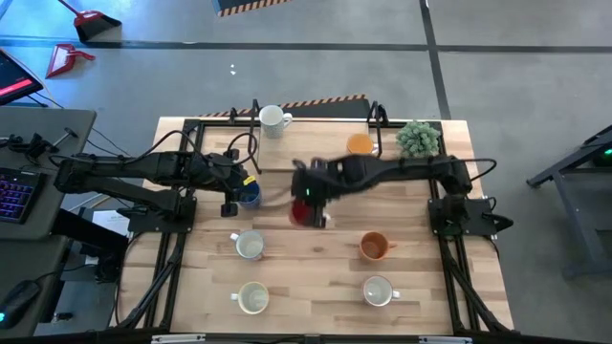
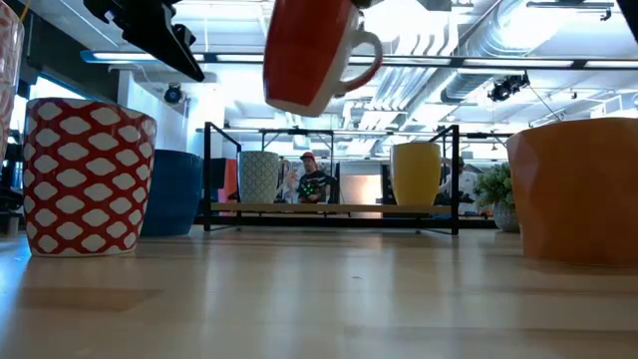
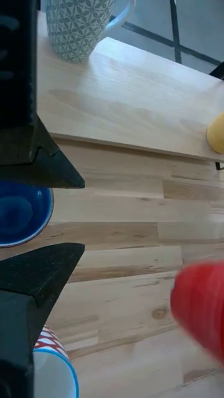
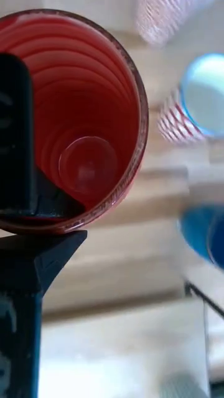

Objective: Place coffee mugs
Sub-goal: Put the red mug on the shelf, then put the blue mug on the shelf

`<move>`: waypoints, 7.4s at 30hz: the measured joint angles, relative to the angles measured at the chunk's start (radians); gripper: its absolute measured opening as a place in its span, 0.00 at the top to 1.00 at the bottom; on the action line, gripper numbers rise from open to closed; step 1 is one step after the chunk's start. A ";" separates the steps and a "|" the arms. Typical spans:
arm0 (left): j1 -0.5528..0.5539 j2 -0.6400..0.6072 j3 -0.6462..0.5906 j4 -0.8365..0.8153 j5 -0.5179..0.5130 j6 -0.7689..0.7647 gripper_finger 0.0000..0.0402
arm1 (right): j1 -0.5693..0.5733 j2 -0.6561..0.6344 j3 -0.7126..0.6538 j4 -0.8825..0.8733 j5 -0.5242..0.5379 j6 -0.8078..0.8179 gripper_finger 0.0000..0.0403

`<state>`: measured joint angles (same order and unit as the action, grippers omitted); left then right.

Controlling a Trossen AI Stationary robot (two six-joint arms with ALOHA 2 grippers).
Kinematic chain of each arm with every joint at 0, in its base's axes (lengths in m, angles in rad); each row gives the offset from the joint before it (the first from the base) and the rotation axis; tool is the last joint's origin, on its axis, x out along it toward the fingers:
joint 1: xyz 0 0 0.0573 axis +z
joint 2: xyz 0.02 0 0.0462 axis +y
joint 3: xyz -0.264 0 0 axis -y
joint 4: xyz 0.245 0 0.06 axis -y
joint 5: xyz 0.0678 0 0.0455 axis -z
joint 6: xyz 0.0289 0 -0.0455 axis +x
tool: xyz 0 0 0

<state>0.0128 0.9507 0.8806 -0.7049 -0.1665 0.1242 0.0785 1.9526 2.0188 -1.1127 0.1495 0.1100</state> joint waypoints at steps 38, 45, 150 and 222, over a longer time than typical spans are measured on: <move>-0.001 0.000 0.000 0.009 0.053 -0.153 0.65 | -0.750 0.002 0.076 -0.008 -0.210 -0.706 1.00; -0.001 0.011 0.000 0.009 0.052 -0.181 0.65 | -0.858 0.002 0.076 -0.016 -0.285 -0.732 1.00; -0.001 0.085 0.000 0.051 0.003 -0.218 0.65 | -0.910 0.216 0.060 -0.170 -0.285 -0.690 0.99; -0.001 0.076 0.000 0.154 0.070 -0.199 0.65 | -0.370 -0.913 -0.885 0.630 -0.472 -0.175 0.68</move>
<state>0.0120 1.0267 0.8806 -0.5514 -0.0960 -0.0749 -0.2917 1.0392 1.1342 -0.4829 -0.3224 -0.0651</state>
